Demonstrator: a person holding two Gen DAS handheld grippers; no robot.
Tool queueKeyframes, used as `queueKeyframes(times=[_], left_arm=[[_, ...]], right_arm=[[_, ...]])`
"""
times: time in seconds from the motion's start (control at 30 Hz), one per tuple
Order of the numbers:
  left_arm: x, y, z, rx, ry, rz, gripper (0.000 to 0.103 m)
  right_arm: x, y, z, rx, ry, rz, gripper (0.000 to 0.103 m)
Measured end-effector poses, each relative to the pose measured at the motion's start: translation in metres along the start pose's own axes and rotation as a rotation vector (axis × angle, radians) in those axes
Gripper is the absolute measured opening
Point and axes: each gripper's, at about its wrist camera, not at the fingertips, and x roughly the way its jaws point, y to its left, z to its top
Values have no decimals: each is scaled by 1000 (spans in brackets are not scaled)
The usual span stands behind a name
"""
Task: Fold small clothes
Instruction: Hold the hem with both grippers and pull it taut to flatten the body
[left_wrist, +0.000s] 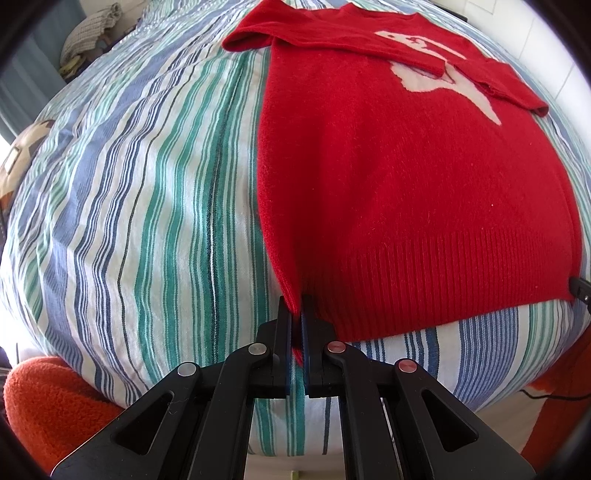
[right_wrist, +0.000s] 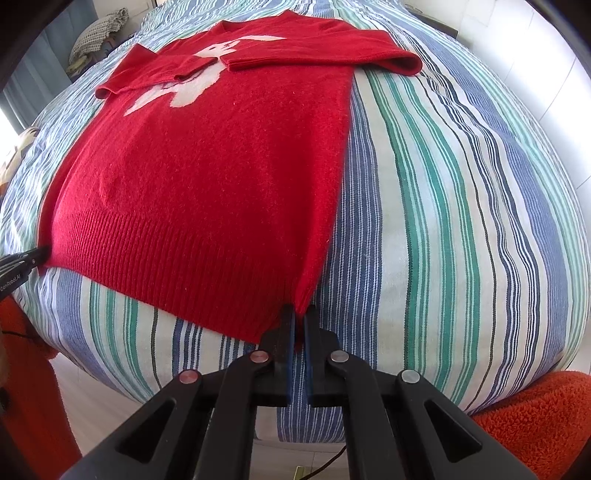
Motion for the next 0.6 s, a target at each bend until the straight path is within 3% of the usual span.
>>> queueKeyframes(times=[0.6], left_arm=[[0,-5,-2,24,-11,20,3]], right_arm=[[2,6,0,-15,-5,-8,3]])
